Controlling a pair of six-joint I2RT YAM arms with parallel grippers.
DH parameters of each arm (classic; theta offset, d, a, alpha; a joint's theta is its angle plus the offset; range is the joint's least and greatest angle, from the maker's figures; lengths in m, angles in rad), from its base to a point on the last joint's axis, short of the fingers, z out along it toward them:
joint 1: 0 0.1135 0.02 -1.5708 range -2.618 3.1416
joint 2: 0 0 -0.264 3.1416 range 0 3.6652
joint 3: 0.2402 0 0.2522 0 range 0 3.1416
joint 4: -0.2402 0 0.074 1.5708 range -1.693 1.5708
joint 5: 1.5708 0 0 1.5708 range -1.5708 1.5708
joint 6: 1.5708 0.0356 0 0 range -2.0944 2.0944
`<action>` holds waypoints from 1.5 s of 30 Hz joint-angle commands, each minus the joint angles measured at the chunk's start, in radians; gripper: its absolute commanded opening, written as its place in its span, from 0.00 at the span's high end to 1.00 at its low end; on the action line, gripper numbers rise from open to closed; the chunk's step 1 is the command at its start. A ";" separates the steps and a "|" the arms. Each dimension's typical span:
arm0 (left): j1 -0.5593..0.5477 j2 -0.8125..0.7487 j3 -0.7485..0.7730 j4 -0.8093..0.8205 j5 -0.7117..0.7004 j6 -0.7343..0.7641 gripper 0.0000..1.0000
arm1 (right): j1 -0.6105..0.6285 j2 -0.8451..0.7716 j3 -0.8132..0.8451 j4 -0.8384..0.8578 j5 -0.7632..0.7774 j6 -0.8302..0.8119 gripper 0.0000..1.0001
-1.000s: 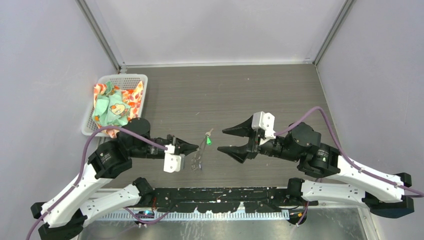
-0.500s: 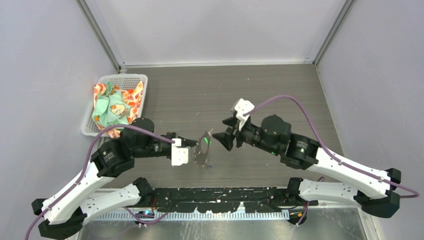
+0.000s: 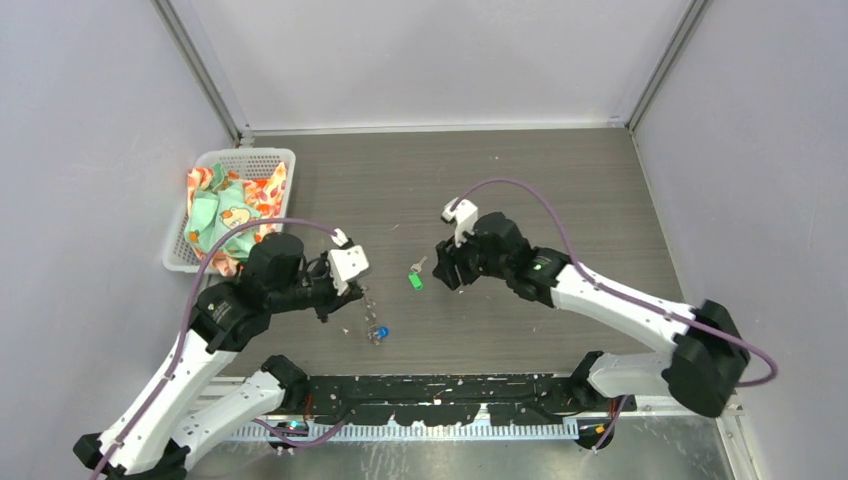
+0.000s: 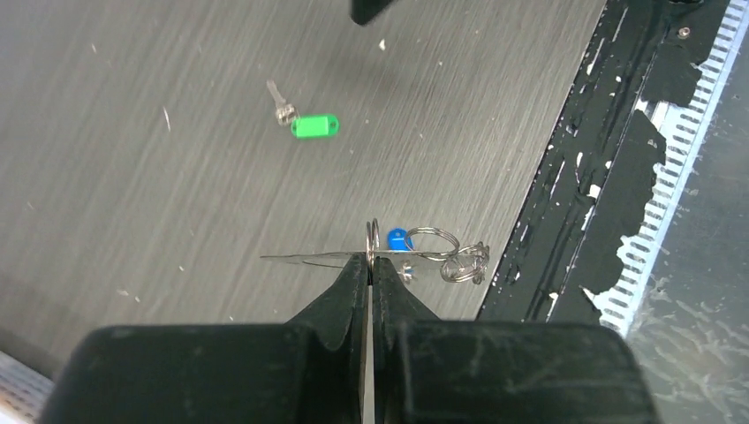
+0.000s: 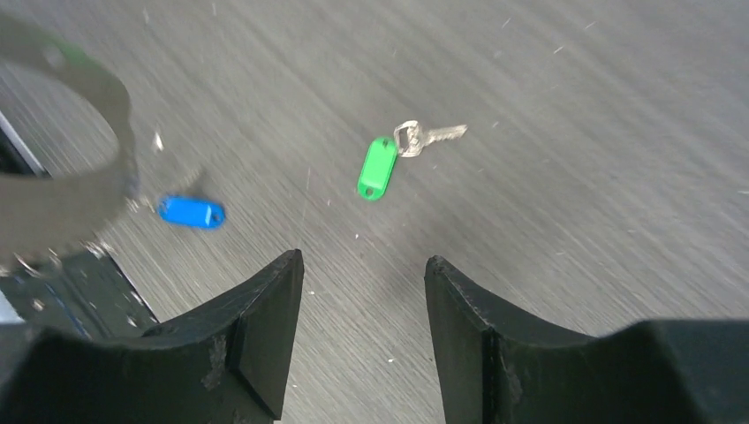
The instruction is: Put the keys on the keyring
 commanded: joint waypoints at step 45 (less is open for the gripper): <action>0.185 -0.044 -0.038 -0.044 0.302 -0.053 1.00 | -0.077 0.774 0.413 -0.023 -0.386 -0.738 0.63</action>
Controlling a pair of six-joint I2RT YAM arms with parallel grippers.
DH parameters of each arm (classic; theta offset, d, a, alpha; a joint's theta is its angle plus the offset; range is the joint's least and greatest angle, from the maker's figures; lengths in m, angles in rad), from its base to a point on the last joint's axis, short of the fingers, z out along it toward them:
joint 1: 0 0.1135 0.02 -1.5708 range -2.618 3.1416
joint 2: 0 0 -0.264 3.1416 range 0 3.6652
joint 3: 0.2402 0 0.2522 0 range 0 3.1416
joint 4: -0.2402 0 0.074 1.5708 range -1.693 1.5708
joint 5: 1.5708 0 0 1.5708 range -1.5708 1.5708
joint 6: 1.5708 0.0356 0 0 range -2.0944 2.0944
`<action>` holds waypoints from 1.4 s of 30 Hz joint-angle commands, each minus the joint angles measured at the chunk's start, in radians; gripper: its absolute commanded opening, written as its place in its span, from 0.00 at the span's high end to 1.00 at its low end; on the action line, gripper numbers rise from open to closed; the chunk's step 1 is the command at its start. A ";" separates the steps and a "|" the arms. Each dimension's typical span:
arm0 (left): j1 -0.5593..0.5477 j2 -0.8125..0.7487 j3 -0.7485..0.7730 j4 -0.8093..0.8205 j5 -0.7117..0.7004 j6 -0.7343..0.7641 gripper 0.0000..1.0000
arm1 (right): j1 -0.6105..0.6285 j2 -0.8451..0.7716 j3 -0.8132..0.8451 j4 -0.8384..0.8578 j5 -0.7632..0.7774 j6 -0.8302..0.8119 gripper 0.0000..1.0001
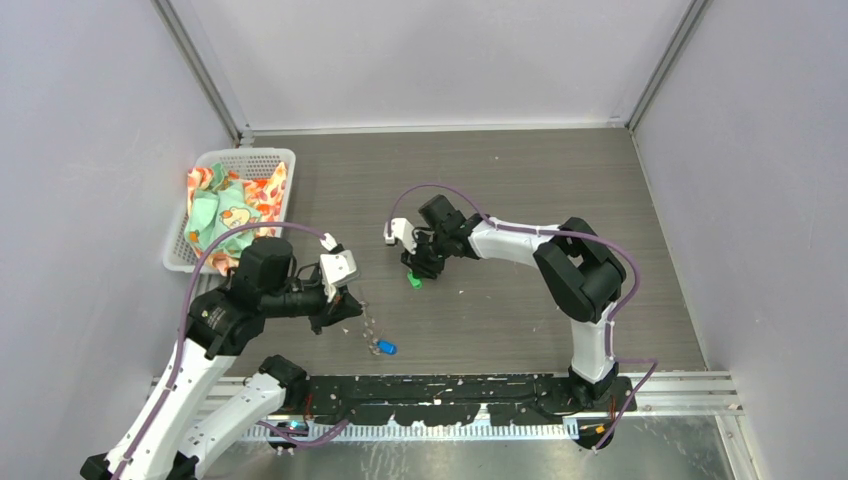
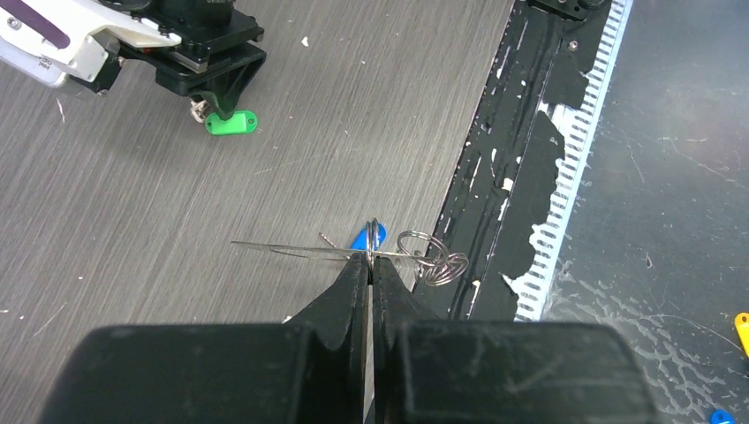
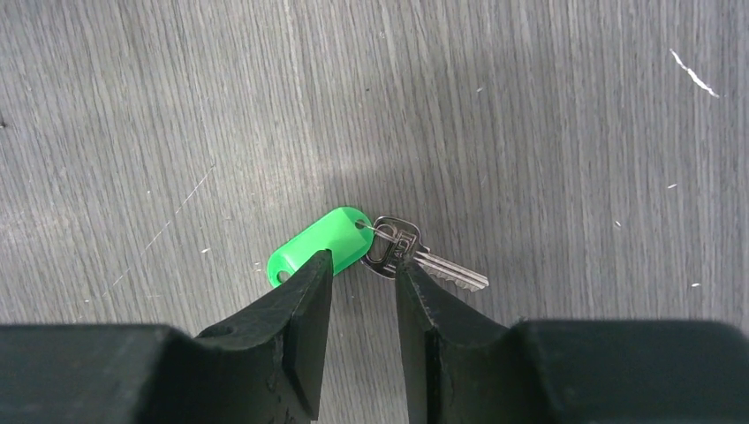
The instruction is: Put the keys on the keyring
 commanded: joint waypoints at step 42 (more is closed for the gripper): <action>0.005 -0.018 -0.030 0.092 0.016 -0.007 1.00 | -0.029 -0.374 -0.171 0.191 -0.175 0.371 0.99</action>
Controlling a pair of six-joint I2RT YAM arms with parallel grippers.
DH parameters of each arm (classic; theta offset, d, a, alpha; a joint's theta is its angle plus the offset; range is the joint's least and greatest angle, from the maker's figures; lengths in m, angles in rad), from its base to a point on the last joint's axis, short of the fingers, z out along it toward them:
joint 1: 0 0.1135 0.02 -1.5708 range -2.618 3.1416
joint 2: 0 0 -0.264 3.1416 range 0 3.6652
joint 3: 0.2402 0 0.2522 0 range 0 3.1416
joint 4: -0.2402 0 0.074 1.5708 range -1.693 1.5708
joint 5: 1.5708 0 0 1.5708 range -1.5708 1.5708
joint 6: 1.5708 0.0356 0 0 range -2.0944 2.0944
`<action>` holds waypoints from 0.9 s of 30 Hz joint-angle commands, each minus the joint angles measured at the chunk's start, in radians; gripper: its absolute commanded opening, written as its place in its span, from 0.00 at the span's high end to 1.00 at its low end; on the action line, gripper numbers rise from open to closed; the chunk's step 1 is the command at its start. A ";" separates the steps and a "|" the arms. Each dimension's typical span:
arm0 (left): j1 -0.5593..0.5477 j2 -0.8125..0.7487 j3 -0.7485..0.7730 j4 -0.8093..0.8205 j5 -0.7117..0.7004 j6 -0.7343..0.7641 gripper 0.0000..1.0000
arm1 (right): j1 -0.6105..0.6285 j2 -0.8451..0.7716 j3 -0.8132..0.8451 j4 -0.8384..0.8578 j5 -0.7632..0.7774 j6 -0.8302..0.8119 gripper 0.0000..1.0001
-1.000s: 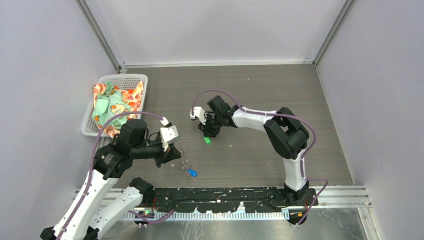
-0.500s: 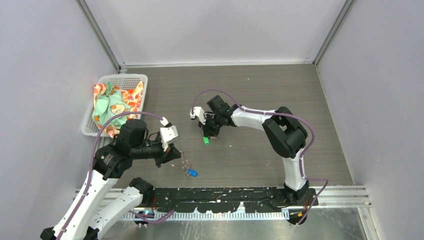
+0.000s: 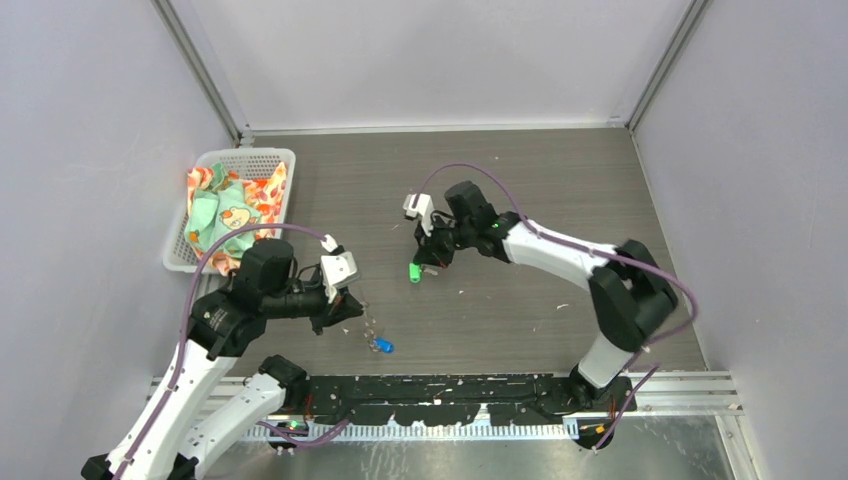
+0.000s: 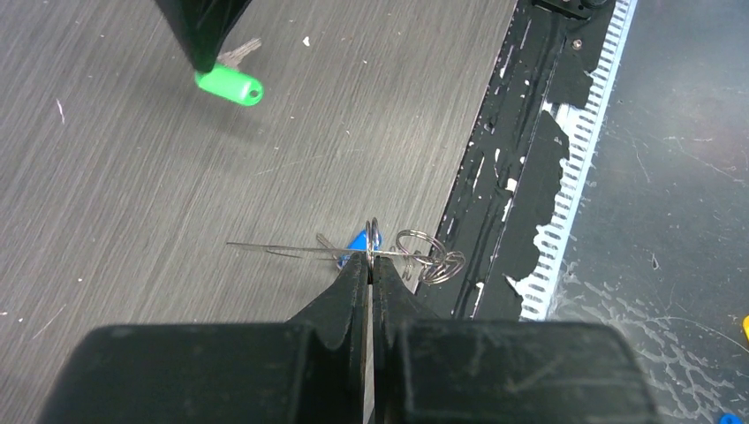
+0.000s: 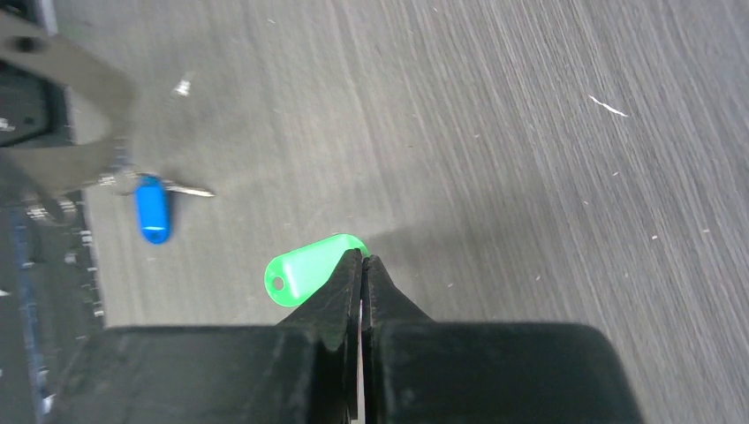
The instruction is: Put the keys on the keyring
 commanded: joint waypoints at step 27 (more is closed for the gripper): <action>0.005 0.012 0.021 0.079 0.019 -0.008 1.00 | 0.196 -0.253 -0.472 0.269 0.679 0.457 0.67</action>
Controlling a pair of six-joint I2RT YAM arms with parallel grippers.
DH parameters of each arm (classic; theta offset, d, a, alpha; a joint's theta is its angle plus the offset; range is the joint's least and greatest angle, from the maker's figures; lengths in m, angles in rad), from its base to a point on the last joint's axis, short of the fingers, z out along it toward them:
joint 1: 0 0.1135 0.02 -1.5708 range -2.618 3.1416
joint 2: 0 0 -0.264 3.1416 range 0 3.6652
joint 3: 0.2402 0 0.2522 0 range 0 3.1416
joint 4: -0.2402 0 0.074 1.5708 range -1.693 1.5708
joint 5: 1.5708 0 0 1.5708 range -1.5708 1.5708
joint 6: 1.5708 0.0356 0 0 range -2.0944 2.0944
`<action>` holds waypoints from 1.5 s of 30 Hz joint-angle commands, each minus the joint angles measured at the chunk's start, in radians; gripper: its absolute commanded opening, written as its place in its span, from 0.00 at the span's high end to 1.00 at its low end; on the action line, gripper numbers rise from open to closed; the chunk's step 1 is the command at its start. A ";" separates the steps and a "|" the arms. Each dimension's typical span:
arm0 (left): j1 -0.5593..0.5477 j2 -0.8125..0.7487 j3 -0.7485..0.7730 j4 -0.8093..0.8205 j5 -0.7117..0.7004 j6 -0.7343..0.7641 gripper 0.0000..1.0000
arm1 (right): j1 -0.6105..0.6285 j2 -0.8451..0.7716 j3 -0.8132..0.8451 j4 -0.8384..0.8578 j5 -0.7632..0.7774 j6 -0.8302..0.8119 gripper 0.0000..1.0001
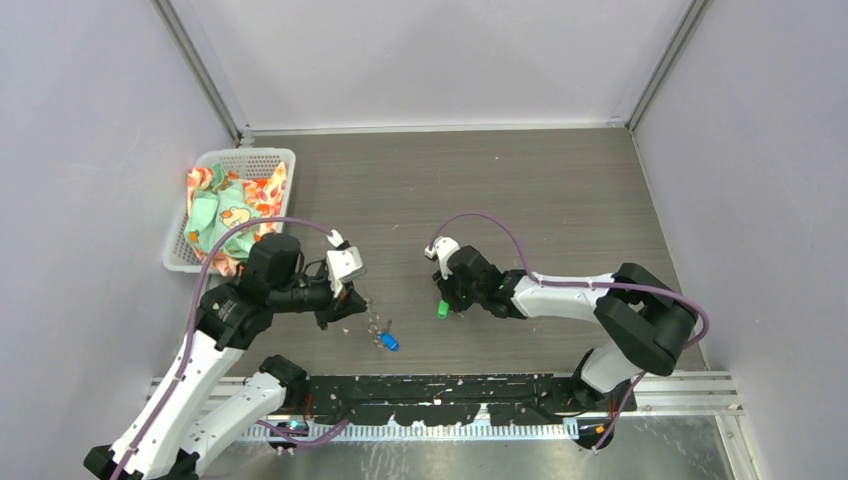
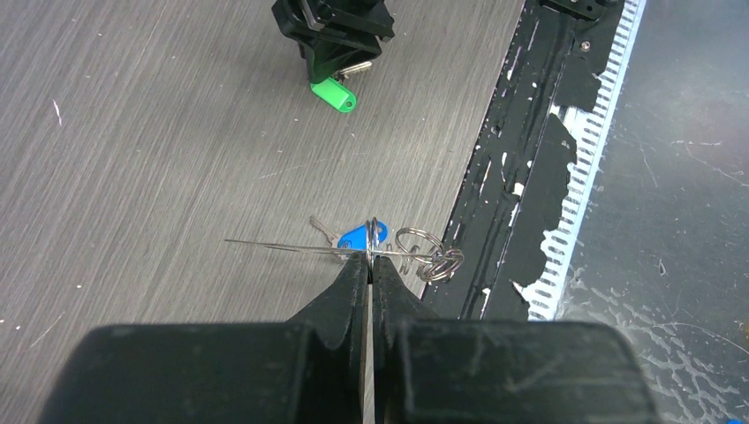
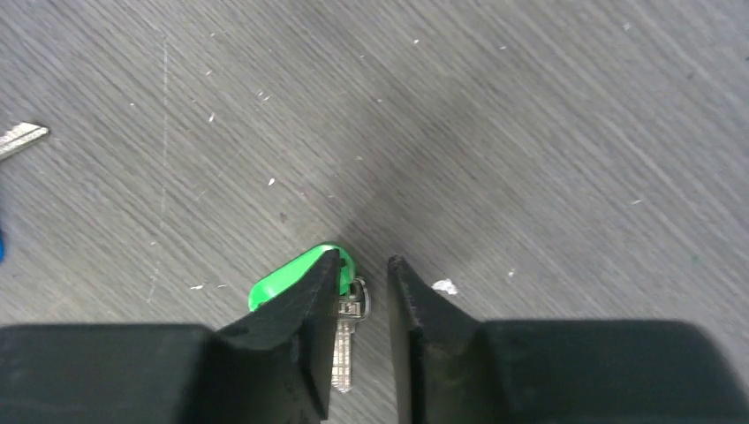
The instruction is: Put the keys on the keyring
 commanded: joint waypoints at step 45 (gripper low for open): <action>0.005 0.029 0.102 0.061 -0.011 -0.076 1.00 | 0.001 -0.121 -0.047 0.069 0.104 0.339 0.55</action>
